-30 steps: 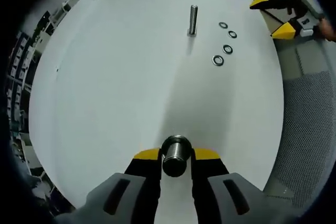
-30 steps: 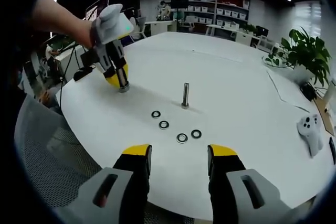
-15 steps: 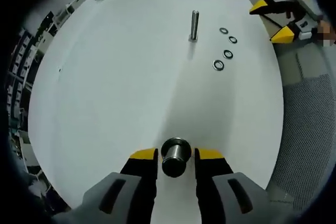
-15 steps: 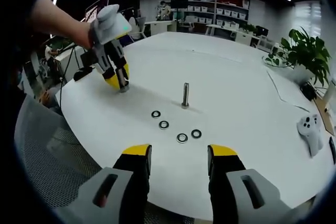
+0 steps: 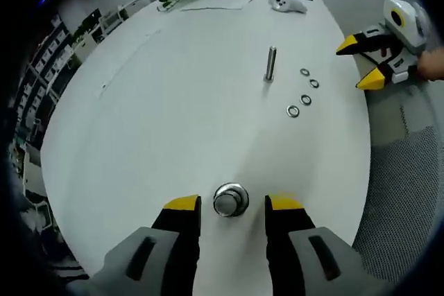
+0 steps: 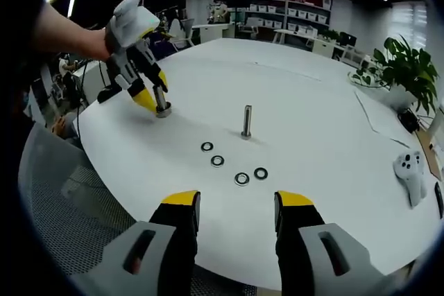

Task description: Place the washer onto the threaded stud by aligning its center hole with the stud, sliding it down to the base, and recovering from edge contact or off-axis alignment until the washer reaches the visible bottom stop.

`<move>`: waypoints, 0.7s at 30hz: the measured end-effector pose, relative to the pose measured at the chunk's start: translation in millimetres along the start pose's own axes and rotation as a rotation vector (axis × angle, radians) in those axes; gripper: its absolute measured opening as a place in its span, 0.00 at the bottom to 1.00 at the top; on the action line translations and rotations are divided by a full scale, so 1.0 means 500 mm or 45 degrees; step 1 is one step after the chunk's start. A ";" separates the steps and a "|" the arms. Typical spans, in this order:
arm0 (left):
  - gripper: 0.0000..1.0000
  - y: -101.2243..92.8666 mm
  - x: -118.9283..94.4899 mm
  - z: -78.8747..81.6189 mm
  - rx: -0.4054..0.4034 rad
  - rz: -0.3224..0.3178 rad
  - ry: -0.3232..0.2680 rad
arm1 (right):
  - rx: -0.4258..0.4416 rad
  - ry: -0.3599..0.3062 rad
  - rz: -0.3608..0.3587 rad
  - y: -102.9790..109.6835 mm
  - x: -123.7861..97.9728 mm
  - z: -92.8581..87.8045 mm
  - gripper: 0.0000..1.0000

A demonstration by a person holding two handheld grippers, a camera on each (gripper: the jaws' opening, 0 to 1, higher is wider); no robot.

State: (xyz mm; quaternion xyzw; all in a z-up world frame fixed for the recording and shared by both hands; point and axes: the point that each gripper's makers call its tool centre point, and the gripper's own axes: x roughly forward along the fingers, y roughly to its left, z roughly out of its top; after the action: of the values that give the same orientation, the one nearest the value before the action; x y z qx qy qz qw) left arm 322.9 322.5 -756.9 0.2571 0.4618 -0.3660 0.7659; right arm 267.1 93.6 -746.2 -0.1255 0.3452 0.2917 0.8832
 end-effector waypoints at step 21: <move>0.41 -0.046 -0.070 0.014 -0.143 0.164 -0.361 | -0.011 0.022 0.014 0.005 0.003 -0.006 0.46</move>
State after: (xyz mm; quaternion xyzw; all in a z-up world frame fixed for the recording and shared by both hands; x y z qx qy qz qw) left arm 297.2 315.0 -723.7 0.1889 0.3515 -0.3224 0.8584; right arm 265.2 94.9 -749.5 -0.1298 0.3524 0.2969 0.8779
